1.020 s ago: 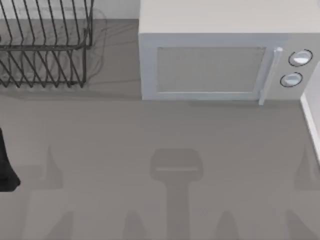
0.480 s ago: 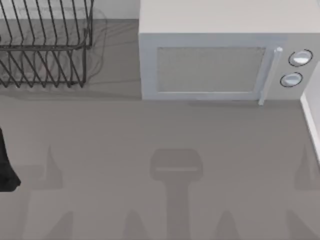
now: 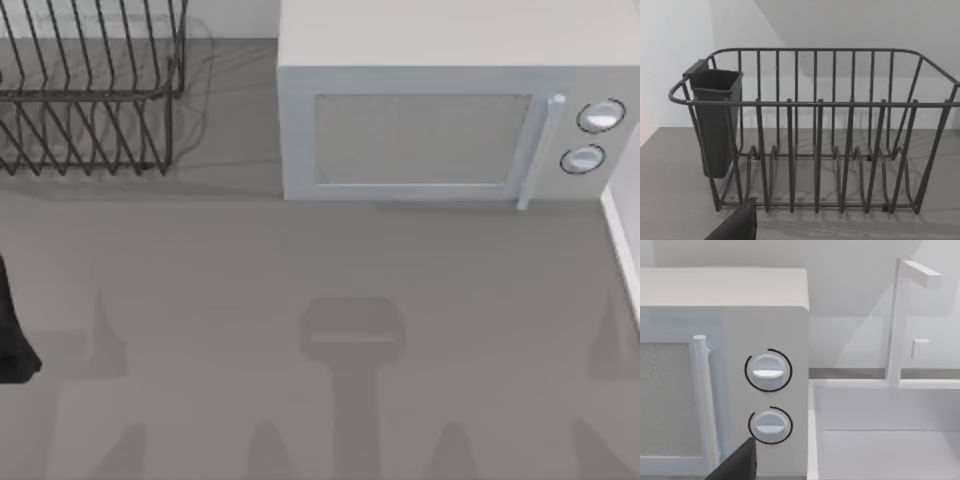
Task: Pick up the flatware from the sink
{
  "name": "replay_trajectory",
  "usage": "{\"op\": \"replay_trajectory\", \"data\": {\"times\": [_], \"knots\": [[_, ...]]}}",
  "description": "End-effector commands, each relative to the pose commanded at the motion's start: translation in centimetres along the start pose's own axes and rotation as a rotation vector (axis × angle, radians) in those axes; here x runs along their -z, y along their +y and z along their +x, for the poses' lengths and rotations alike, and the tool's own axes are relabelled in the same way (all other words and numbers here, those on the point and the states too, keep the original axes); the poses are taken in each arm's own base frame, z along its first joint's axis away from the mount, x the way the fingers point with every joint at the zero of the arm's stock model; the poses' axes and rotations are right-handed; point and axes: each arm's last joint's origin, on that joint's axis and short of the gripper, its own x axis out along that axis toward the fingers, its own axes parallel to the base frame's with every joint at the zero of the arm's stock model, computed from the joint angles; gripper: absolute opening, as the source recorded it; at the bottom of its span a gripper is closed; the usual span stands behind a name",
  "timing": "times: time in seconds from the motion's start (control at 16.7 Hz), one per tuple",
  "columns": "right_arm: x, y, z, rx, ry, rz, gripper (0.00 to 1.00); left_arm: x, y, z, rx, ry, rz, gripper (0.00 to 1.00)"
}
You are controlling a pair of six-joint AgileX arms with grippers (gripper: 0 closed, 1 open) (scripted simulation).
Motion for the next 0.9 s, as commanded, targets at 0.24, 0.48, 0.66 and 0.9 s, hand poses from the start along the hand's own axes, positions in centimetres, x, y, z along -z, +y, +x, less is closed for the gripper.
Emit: {"op": "replay_trajectory", "data": {"times": [0.24,0.48,0.66,0.9], "knots": [[-0.6,0.0,0.0,0.004,0.020,-0.004,1.00,0.0,0.0,0.0,0.000,0.000,0.000,1.00],[-3.9,-0.3,0.6,0.027,0.147,-0.025,1.00,0.0,0.0,0.0,0.000,0.000,0.000,1.00],[-7.4,-0.7,2.5,0.048,0.316,-0.045,1.00,0.0,0.0,0.0,0.000,0.000,0.000,1.00],[-11.4,-1.8,8.3,0.070,0.609,-0.064,1.00,0.0,0.0,0.0,0.000,0.000,0.000,1.00]]}}
